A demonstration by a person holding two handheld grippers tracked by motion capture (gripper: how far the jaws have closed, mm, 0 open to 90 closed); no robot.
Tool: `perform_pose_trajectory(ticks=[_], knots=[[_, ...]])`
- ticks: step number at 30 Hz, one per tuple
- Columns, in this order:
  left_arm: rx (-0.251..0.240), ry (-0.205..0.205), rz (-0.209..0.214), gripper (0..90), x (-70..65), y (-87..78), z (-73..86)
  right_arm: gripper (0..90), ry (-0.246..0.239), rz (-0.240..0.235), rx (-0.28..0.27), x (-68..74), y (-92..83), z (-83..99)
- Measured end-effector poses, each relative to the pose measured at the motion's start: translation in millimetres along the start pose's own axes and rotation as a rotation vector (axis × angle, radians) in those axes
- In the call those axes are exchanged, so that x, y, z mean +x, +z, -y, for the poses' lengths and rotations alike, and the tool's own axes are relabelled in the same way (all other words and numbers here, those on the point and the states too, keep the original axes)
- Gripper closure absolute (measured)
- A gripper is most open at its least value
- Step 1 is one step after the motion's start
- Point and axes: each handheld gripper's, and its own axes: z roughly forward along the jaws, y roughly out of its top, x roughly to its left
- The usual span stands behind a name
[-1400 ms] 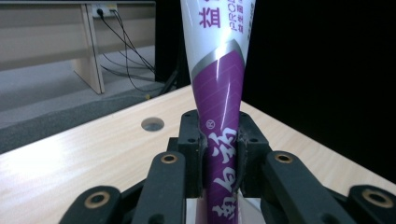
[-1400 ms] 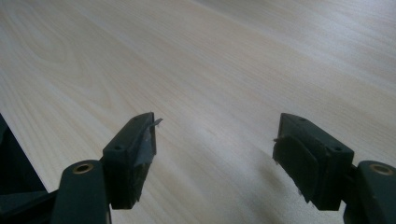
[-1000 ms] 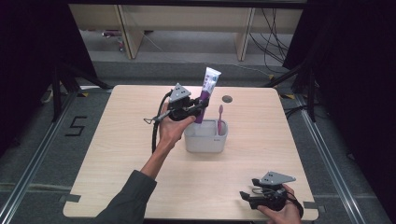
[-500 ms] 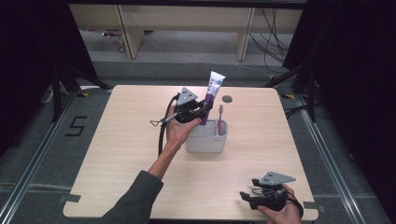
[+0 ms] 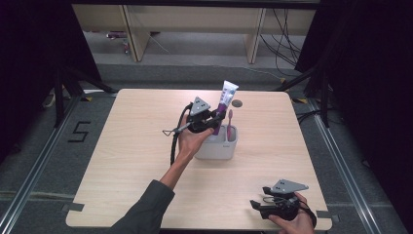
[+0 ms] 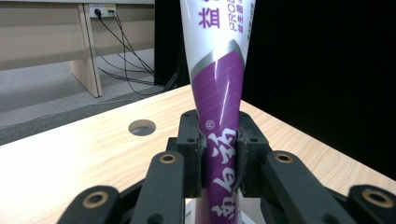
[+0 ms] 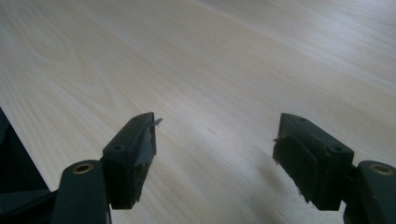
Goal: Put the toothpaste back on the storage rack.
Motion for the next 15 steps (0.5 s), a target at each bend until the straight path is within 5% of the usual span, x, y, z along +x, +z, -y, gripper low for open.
perform_pose_trajectory(ticks=[15], knots=[[0.034, 0.008, -0.012, 74.8, 1.1, 2.2, 18.1, 29.5, -0.014, 0.004, 0.002, -0.1, 1.1, -0.1]])
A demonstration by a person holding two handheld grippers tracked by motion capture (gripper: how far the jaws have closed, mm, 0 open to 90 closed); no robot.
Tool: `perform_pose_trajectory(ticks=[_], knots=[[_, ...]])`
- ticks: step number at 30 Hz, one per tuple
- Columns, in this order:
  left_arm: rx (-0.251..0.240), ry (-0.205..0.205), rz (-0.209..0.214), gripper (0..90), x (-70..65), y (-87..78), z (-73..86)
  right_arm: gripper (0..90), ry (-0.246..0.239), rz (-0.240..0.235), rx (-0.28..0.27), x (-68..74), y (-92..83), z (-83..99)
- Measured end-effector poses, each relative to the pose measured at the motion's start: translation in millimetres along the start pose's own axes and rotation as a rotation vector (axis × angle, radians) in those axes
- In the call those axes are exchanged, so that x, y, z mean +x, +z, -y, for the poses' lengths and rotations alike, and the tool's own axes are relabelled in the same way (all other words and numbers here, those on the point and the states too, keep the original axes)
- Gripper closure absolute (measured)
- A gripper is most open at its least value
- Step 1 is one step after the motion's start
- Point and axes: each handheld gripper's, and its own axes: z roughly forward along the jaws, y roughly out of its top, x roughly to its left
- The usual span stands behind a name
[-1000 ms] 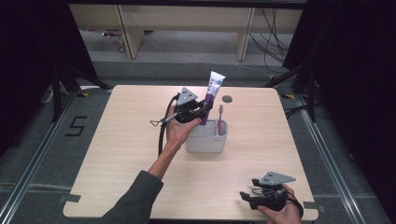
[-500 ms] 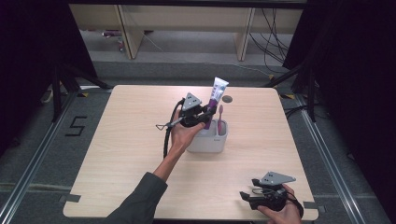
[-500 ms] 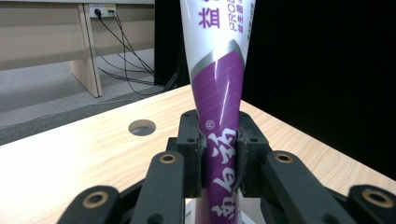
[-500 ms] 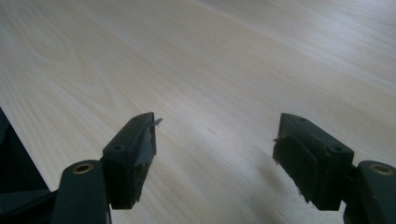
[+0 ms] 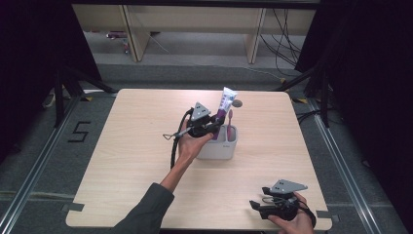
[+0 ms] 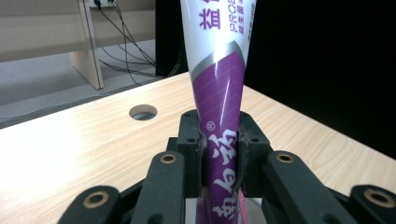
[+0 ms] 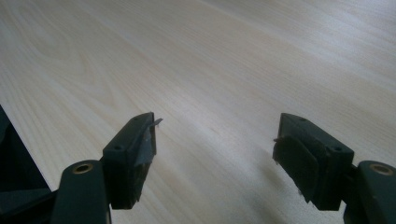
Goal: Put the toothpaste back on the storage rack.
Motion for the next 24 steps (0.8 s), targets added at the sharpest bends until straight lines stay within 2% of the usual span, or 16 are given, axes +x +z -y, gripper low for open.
perform_pose_trajectory(ticks=[3, 4, 13, 16, 18, 22, 23, 24], knots=[[0.010, 0.012, 0.000, 74.8, -0.2, -0.8, 2.5, 29.5, 0.019, -0.005, 0.005, 1.0, 0.9, 0.4], [0.018, 0.017, -0.002, 74.8, -0.5, -0.8, 3.5, 29.5, -0.004, 0.003, 0.004, -0.6, 0.7, 0.0], [0.065, 0.028, -0.010, 74.4, 0.9, -2.8, 10.6, 29.5, 0.002, -0.001, 0.007, 0.0, 1.2, -0.1], [0.074, 0.043, -0.015, 72.3, -0.3, -3.5, 11.3, 29.6, 0.002, -0.001, 0.008, 0.0, 1.2, 0.0], [0.099, 0.074, -0.036, 71.1, -1.5, -3.9, 11.3, 29.6, 0.008, -0.009, 0.008, 0.1, 1.8, 0.0], [0.126, 0.077, -0.035, 69.9, -2.4, -5.5, 12.4, 29.5, 0.009, -0.009, 0.009, 0.2, 1.8, 0.0], [0.114, 0.084, -0.042, 66.6, -3.2, -7.3, 11.3, 29.5, 0.009, -0.009, 0.010, 0.1, 2.0, 0.1], [0.092, 0.072, -0.050, 61.5, -4.6, -9.5, 9.0, 29.6, 0.008, -0.009, 0.011, 0.1, 2.0, 0.1]])
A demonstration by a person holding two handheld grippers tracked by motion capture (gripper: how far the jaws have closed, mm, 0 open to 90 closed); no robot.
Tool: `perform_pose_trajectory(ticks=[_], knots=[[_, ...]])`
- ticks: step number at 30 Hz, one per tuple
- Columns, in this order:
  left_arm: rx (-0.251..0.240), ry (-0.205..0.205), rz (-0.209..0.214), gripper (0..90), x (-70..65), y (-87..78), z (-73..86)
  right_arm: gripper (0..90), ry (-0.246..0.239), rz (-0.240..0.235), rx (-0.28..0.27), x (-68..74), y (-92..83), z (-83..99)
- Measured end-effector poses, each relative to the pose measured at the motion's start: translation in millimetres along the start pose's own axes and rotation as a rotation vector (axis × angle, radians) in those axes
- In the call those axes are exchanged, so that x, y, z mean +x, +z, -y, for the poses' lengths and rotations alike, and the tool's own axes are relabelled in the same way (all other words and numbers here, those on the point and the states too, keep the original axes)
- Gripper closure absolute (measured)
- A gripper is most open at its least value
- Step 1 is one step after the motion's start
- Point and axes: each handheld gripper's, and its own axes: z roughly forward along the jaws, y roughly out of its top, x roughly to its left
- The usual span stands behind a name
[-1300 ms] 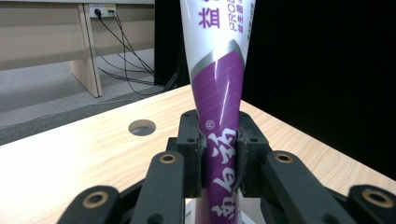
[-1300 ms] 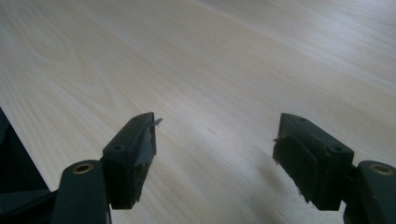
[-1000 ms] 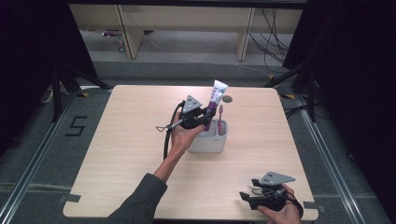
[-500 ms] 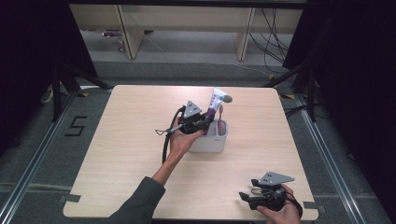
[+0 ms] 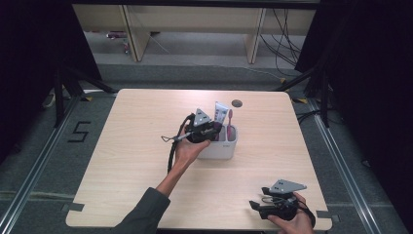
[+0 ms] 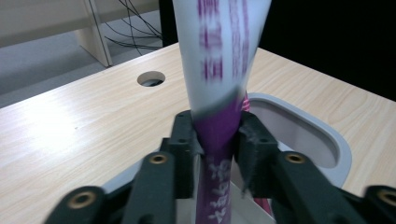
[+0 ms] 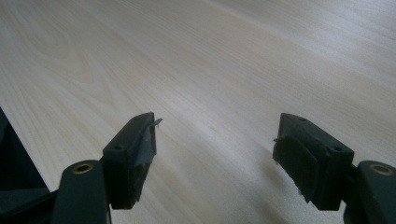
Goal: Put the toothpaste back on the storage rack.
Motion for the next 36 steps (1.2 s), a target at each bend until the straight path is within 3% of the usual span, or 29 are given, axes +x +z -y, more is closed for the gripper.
perform_pose_trajectory(ticks=[4, 5, 7, 8, 14, 15, 16, 19, 24, 27, 36], knots=[[-0.051, 0.003, -0.009, 56.2, -1.3, -12.1, -11.8, 29.5, -0.010, 0.007, -0.002, -0.2, 0.2, -0.1], [-0.050, -0.006, -0.010, 53.5, -1.8, -14.7, -13.8, 29.5, 0.021, 0.001, 0.006, 2.0, 0.0, 0.2], [-0.045, -0.028, -0.008, 45.9, -1.4, -18.2, -16.6, 29.5, -0.007, -0.002, 0.000, 0.3, 1.0, -0.1], [-0.046, -0.039, -0.008, 43.9, -1.6, -19.5, -17.3, 29.5, 0.027, -0.001, 0.010, 2.6, 0.4, 0.2], [0.001, -0.049, 0.001, 34.3, -0.3, -25.4, -18.5, 29.5, 0.006, 0.005, 0.004, 1.0, 0.9, 0.1], [0.005, -0.048, 0.000, 33.8, 0.4, -26.6, -18.4, 29.5, 0.009, 0.001, 0.005, 1.1, 0.9, 0.1], [-0.012, -0.020, 0.000, 33.4, 3.1, -26.9, -18.9, 29.5, 0.010, 0.002, 0.002, 1.3, 0.8, 0.1], [-0.004, -0.034, 0.008, 32.0, 6.7, -31.7, -18.4, 29.5, 0.018, 0.003, 0.006, 1.7, 0.4, 0.0], [0.016, -0.062, 0.027, 29.7, 10.0, -40.0, -15.9, 29.5, -0.011, 0.010, -0.001, -0.1, 0.9, -0.6], [0.019, -0.064, 0.016, 29.3, 12.5, -44.9, -15.3, 29.6, 0.016, -0.001, 0.008, 1.3, 0.9, -0.6], [0.031, -0.076, 0.025, 27.9, 13.6, -57.1, -15.6, 29.5, 0.006, 0.007, 0.000, 0.0, 1.0, -0.8]])
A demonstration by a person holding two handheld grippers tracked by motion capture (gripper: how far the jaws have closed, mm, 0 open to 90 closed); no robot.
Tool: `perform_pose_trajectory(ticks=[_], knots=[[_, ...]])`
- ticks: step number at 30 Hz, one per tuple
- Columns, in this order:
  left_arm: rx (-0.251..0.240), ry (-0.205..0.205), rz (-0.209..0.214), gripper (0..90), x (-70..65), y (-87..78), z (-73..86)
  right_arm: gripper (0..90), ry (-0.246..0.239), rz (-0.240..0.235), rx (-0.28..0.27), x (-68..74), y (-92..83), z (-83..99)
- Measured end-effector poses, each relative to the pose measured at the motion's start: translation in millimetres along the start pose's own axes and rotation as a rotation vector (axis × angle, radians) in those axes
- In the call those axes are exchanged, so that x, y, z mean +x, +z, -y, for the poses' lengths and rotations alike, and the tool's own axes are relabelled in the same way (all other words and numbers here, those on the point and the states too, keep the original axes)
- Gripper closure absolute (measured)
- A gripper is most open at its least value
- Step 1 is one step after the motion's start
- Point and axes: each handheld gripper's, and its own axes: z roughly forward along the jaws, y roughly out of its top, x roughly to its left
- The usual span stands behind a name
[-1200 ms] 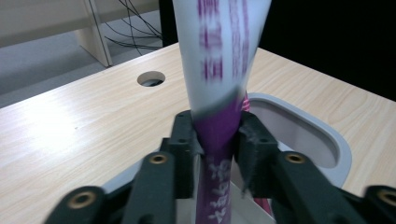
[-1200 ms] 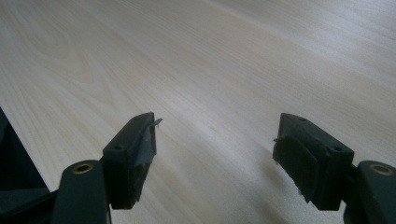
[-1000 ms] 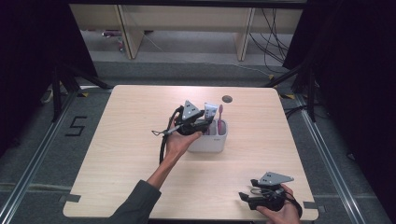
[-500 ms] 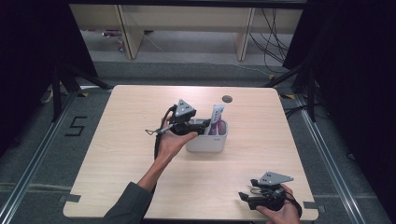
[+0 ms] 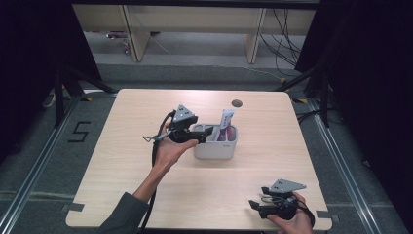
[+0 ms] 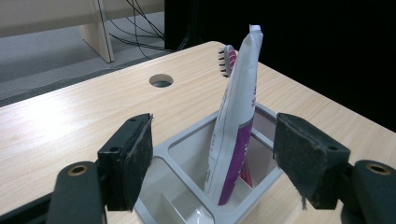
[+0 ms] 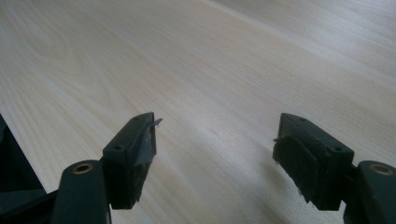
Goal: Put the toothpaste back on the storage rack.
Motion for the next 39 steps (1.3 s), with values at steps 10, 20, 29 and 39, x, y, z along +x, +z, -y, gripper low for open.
perform_pose_trajectory(ticks=[10, 20, 29, 39], knots=[[0.003, 0.011, -0.012, 26.0, 0.4, -19.4, 8.8, 29.5, 0.000, 0.000, 0.000, 0.0, 0.2, -0.1], [0.007, 0.019, 0.001, 25.6, 0.3, -39.1, 19.6, 29.5, 0.020, -0.008, 0.010, 1.8, 0.6, -0.2], [0.000, 0.016, -0.002, 25.1, 1.9, -56.4, 31.4, 29.5, 0.003, 0.006, -0.004, 0.4, -0.2, -0.5], [-0.020, 0.013, -0.001, 23.7, 8.8, -84.5, 51.2, 29.5, -0.001, 0.003, -0.005, 1.2, 0.5, -1.2]])
